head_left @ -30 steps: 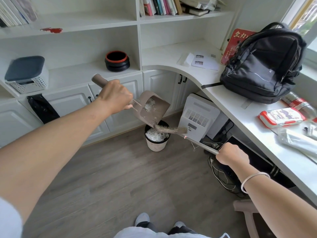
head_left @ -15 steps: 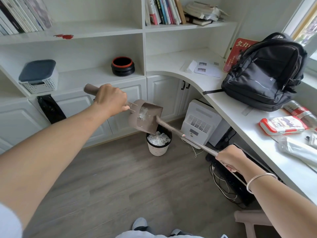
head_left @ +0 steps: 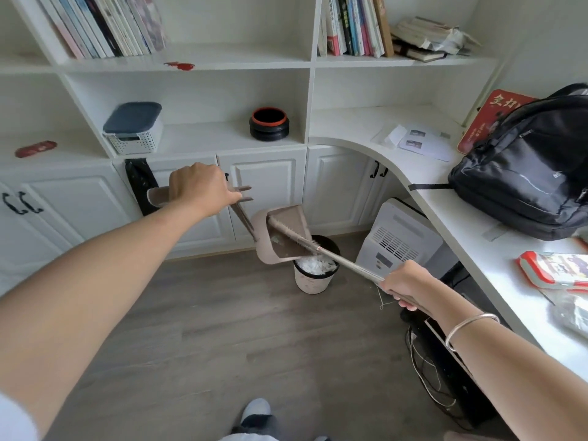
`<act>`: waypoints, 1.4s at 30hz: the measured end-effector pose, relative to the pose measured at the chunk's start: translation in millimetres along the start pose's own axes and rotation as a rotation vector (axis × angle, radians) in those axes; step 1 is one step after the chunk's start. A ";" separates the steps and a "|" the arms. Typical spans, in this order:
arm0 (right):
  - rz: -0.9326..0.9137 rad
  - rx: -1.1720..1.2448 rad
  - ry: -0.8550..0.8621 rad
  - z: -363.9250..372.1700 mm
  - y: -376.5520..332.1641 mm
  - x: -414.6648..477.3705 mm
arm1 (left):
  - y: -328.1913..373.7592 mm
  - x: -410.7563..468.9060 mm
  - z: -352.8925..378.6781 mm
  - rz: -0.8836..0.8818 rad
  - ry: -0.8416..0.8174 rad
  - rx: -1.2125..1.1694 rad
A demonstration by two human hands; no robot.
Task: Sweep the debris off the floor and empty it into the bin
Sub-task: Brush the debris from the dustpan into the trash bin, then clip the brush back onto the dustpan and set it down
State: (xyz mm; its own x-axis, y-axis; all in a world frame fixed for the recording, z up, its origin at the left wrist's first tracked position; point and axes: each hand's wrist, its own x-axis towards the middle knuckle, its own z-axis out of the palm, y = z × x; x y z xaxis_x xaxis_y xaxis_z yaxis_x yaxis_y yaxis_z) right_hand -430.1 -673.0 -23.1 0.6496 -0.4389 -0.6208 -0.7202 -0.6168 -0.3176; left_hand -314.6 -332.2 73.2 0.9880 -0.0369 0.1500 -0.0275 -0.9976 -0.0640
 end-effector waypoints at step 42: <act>-0.058 0.484 -0.733 211.0 -432.7 37.9 | -240.9 132.7 168.1 -0.251 -0.391 -0.155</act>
State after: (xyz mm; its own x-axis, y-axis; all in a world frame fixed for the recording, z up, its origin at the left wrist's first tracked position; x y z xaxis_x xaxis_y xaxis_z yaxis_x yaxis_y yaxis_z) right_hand -145.1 -284.9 -60.5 0.4879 0.2172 -0.8455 -0.8232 -0.2077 -0.5284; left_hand -151.3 -87.0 -57.3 0.9494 0.2009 -0.2415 0.2256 -0.9710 0.0792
